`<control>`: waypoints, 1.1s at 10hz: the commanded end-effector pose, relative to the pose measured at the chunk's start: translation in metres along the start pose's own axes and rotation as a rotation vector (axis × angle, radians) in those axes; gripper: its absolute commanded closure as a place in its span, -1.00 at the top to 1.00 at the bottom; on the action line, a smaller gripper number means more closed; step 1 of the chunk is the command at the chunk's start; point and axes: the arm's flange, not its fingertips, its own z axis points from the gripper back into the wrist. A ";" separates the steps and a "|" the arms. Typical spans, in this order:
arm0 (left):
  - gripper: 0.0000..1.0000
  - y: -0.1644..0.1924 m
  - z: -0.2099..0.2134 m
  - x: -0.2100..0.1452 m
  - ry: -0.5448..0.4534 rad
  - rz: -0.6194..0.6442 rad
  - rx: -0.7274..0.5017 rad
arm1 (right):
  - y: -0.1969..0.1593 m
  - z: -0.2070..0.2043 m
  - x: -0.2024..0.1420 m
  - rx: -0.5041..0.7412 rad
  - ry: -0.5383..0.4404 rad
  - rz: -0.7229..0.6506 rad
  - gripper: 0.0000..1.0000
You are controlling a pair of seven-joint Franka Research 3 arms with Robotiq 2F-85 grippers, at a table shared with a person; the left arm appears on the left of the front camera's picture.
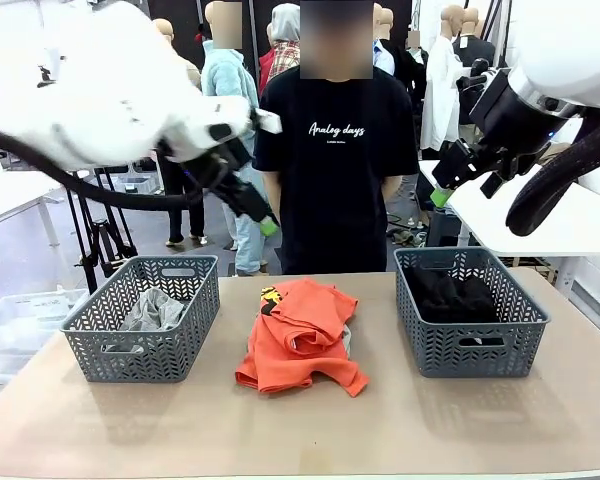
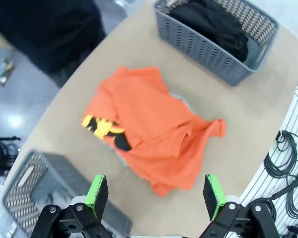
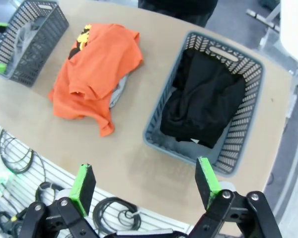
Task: Sort the tops and bottoms.
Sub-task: Lift clothes from the center of the table with your left hand.
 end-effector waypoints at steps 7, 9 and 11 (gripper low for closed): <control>1.00 0.009 -0.152 0.028 0.228 0.105 -0.145 | 0.000 0.002 0.001 -0.004 0.012 -0.002 1.00; 1.00 0.009 -0.169 0.017 0.281 0.082 -0.075 | 0.000 0.002 0.001 -0.004 0.012 -0.002 1.00; 1.00 0.028 -0.185 0.009 0.278 0.177 -0.058 | 0.000 0.002 0.001 -0.004 0.012 -0.002 1.00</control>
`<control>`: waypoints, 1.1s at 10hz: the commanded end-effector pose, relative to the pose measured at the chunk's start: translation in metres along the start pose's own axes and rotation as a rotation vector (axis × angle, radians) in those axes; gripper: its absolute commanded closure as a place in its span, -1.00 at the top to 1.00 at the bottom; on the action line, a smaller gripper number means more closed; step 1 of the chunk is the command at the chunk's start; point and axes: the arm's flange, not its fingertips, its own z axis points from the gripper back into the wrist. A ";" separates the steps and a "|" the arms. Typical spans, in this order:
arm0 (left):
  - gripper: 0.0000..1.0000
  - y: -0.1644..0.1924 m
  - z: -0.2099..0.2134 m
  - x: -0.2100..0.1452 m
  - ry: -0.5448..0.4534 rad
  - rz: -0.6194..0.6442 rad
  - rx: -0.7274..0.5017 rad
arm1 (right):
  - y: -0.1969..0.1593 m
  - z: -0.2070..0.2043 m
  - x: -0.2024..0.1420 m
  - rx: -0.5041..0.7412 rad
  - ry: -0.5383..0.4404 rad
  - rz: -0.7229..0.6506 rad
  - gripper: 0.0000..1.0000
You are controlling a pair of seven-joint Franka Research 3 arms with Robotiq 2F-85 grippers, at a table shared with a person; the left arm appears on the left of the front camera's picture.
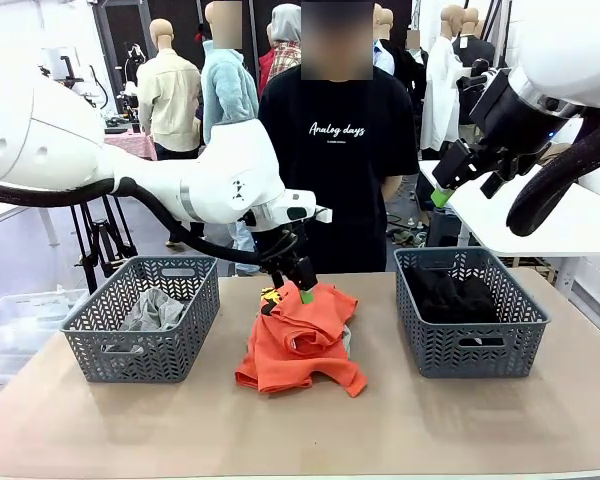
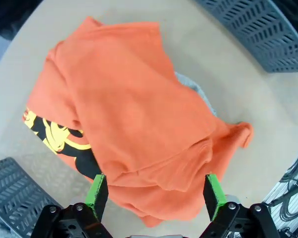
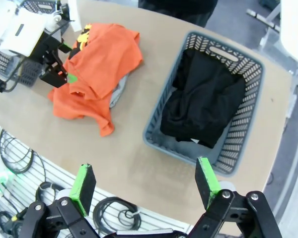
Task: Sort the tops and bottoms.
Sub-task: Lift clothes from the center of the table with your left hand.
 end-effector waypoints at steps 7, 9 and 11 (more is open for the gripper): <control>1.00 0.043 -0.045 0.005 -0.017 0.163 -0.135 | 0.000 0.002 0.001 -0.004 0.012 -0.002 1.00; 1.00 0.043 -0.055 0.008 0.017 0.165 -0.136 | 0.000 0.002 0.001 -0.004 0.012 -0.002 1.00; 1.00 0.039 -0.063 0.008 0.036 0.189 -0.137 | 0.000 0.002 0.001 -0.004 0.012 -0.002 1.00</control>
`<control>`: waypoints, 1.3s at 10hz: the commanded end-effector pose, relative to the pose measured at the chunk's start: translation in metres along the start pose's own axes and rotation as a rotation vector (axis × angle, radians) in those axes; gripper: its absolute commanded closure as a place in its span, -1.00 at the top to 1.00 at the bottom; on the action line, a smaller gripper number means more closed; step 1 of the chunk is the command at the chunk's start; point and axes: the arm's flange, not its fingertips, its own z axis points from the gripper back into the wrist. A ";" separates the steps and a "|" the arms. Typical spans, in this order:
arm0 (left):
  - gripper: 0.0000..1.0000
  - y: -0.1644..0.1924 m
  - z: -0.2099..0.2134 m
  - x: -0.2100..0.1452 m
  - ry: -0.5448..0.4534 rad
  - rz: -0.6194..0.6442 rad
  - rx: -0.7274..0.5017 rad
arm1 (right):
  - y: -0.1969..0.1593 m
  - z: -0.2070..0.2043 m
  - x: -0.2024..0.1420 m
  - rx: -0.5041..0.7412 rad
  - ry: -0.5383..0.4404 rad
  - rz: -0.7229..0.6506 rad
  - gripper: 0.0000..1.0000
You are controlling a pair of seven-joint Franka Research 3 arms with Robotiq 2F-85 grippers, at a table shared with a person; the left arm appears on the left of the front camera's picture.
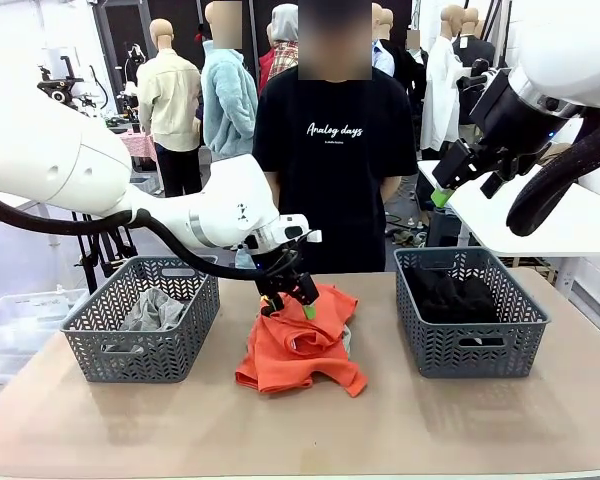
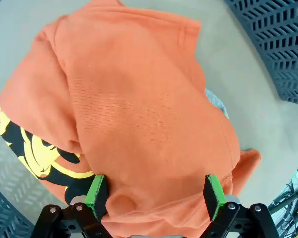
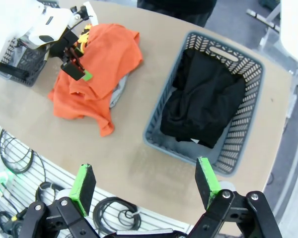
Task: Sort the tops and bottoms.
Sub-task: Lift clothes from the center of the table with your left hand.
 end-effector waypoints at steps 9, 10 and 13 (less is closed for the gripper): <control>-1.00 0.001 0.006 -0.001 0.019 0.022 0.014 | 0.000 0.002 0.001 -0.004 0.012 -0.002 1.00; -1.00 0.000 0.007 -0.002 0.017 0.024 0.017 | 0.000 0.002 0.001 -0.004 0.012 -0.002 1.00; -1.00 -0.004 0.016 -0.004 0.006 0.034 0.030 | 0.000 0.002 0.001 -0.004 0.012 -0.002 1.00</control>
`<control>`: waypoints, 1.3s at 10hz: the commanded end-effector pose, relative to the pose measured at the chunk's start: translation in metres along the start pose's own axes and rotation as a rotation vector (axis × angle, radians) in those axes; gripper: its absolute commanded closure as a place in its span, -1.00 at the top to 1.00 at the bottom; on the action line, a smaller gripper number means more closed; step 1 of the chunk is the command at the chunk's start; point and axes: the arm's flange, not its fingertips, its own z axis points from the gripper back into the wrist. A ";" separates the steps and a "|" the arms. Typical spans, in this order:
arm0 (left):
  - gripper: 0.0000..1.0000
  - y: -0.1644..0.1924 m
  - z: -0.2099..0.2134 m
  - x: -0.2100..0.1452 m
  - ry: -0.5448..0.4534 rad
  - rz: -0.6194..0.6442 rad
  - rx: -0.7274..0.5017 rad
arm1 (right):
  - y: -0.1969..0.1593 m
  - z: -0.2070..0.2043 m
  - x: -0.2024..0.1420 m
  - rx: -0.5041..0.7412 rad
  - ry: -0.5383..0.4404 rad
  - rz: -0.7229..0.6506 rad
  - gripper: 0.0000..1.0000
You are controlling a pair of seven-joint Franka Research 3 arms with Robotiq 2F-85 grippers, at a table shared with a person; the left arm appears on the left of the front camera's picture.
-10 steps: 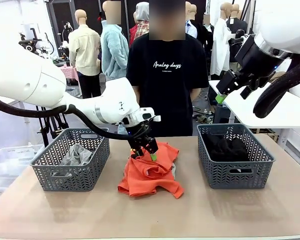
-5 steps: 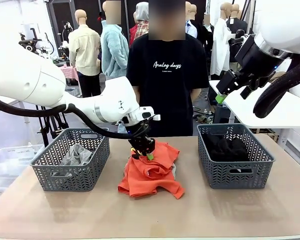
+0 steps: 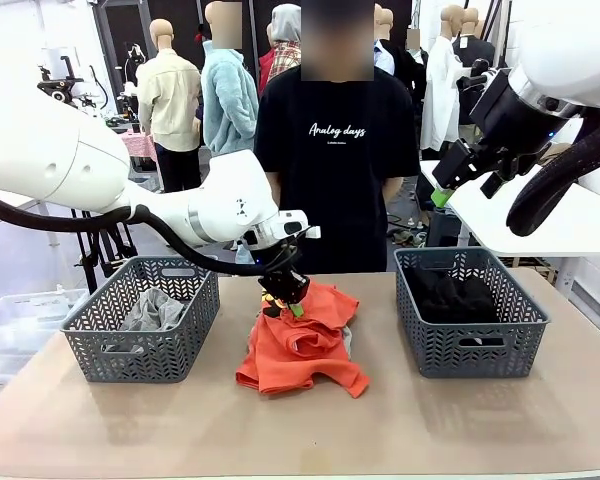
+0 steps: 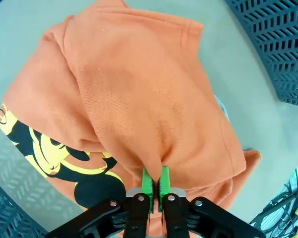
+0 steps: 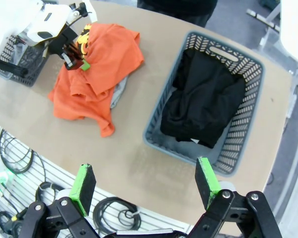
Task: Sort the tops and bottoms.
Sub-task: Lift clothes from the center of the table with your left hand.
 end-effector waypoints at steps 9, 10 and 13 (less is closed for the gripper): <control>-1.00 -0.149 0.244 -0.040 -0.474 -0.314 0.211 | 0.000 0.002 0.001 -0.004 0.012 -0.002 1.00; -1.00 -0.164 0.259 -0.045 -0.515 -0.350 0.253 | 0.000 0.002 0.001 -0.004 0.012 -0.002 1.00; -1.00 -0.169 0.278 -0.052 -0.623 -0.342 0.316 | 0.000 0.002 0.001 -0.004 0.012 -0.002 1.00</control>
